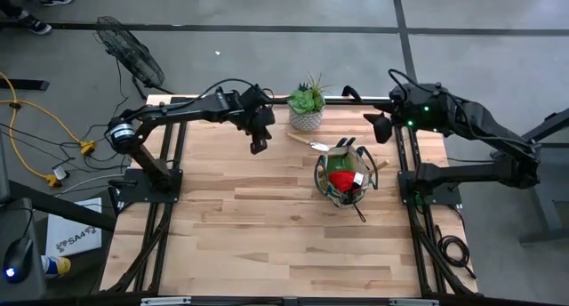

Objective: Pick & Place Garden tools in Gardening bag
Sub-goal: Put the brown trowel into the brown gardening bag

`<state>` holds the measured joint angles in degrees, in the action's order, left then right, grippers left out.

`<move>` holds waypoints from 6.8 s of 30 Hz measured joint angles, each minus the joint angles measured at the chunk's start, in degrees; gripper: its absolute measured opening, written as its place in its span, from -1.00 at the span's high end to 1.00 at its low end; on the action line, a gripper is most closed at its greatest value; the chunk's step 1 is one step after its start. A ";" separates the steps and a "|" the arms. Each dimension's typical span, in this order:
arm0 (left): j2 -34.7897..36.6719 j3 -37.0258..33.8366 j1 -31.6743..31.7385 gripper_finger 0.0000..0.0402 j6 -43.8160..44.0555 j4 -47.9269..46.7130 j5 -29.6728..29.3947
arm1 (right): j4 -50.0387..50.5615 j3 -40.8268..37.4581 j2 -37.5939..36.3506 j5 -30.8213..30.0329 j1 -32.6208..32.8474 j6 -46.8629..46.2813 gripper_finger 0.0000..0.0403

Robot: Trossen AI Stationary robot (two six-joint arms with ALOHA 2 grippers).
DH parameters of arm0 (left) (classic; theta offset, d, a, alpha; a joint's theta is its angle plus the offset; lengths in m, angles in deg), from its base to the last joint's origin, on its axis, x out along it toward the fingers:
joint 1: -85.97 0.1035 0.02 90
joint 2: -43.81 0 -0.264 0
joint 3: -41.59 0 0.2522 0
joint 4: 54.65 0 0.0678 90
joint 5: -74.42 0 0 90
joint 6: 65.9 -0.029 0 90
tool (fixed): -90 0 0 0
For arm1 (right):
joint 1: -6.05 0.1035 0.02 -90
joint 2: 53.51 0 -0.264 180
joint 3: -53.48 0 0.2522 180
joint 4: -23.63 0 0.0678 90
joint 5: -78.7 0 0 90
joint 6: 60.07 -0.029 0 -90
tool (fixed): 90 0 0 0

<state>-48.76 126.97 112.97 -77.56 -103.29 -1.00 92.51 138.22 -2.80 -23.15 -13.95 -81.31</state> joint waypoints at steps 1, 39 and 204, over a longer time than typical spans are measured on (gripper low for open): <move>0.13 0.00 -0.02 1.00 0.86 0.05 -0.01 | -1.57 0.00 0.13 -0.02 0.00 0.01 -0.18; 0.17 0.00 0.02 1.00 4.93 -3.48 -1.63 | -21.23 -0.02 38.04 7.91 -6.96 -16.79 -0.18; 0.15 -0.02 0.02 1.00 -2.17 -8.77 3.01 | -27.52 -0.02 62.23 14.41 -3.66 19.67 -0.08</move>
<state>-48.61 126.95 112.99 -79.73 -112.06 2.00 64.99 138.20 59.43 -8.73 -17.61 -61.64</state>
